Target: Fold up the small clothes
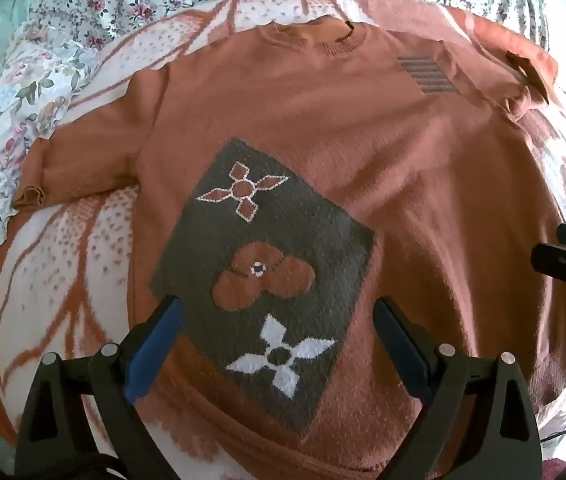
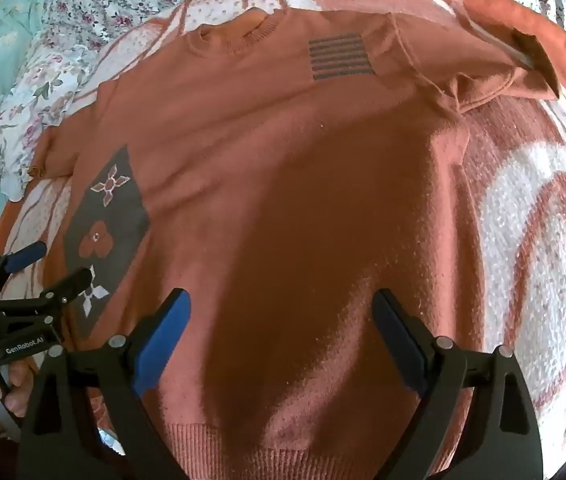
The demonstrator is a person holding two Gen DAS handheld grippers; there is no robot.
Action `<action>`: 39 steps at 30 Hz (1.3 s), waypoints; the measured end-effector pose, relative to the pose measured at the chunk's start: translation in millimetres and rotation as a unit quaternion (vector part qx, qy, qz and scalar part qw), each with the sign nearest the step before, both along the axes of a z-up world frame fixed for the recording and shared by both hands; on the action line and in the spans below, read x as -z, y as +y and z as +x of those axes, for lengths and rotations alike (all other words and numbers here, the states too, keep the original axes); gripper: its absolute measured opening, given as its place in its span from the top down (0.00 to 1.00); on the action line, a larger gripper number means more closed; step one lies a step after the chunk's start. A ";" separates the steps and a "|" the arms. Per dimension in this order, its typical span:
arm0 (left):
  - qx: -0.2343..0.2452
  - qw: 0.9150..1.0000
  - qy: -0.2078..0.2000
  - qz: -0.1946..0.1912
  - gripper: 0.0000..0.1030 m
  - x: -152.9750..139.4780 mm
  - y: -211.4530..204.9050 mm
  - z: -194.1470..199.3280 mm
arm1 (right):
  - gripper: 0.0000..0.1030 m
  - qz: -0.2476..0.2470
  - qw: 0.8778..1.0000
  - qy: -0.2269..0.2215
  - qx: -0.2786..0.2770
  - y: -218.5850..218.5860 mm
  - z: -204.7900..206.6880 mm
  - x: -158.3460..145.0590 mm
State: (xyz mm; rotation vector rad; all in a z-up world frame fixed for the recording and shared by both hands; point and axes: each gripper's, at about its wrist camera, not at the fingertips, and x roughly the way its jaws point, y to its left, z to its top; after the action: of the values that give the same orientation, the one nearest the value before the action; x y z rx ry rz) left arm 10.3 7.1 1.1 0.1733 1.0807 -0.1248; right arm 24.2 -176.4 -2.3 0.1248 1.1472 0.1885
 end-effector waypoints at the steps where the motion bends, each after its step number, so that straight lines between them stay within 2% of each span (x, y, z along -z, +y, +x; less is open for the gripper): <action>1: -0.001 1.000 -0.002 0.000 0.07 1.0 0.3 -0.1 | 0.11 -0.002 1.000 0.003 0.001 0.6 -0.5 0.5; 9: -0.004 1.000 0.008 0.008 0.07 1.2 -0.9 1.1 | 0.11 0.007 1.000 -0.002 0.001 0.6 4.9 -2.1; 12: -0.007 1.000 0.016 -0.006 0.07 1.6 -1.0 2.2 | 0.11 0.007 1.000 -0.002 0.001 4.8 2.4 -2.3; 16: -0.011 1.000 0.006 -0.006 0.07 1.3 -1.4 1.6 | 0.11 0.005 1.000 -0.005 -0.006 -2.4 7.9 -6.7; 18: -0.013 1.000 0.012 -0.014 0.07 1.4 -1.6 1.9 | 0.11 0.006 1.000 -0.004 -0.008 -2.3 9.2 -7.0; 19: -0.015 0.999 0.018 -0.035 0.07 0.7 -1.8 4.2 | 0.11 0.007 1.000 -0.004 -0.009 -2.1 9.9 -6.7; 21: -0.017 0.999 0.017 -0.038 0.07 0.0 -2.4 4.7 | 0.11 0.009 1.000 0.000 -0.010 -2.0 12.0 -5.4; 25: -0.021 0.999 0.016 -0.022 0.07 -1.1 -4.6 7.5 | 0.11 0.010 1.000 0.002 -0.016 -4.0 12.3 -5.7; 32: -0.025 0.999 0.007 -0.021 0.07 -5.2 -7.3 12.7 | 0.11 0.007 1.000 0.003 -0.023 -6.4 16.1 -6.3; 39: -0.028 0.999 0.019 -0.027 0.07 -4.4 -8.1 19.2 | 0.11 0.013 1.000 -0.001 -0.021 -9.9 20.3 -8.6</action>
State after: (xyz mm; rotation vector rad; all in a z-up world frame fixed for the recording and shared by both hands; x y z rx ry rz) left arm 29.6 -1.0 5.6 0.0917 1.1178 -0.1072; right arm 44.4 -186.3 6.2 0.1228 1.1459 0.2402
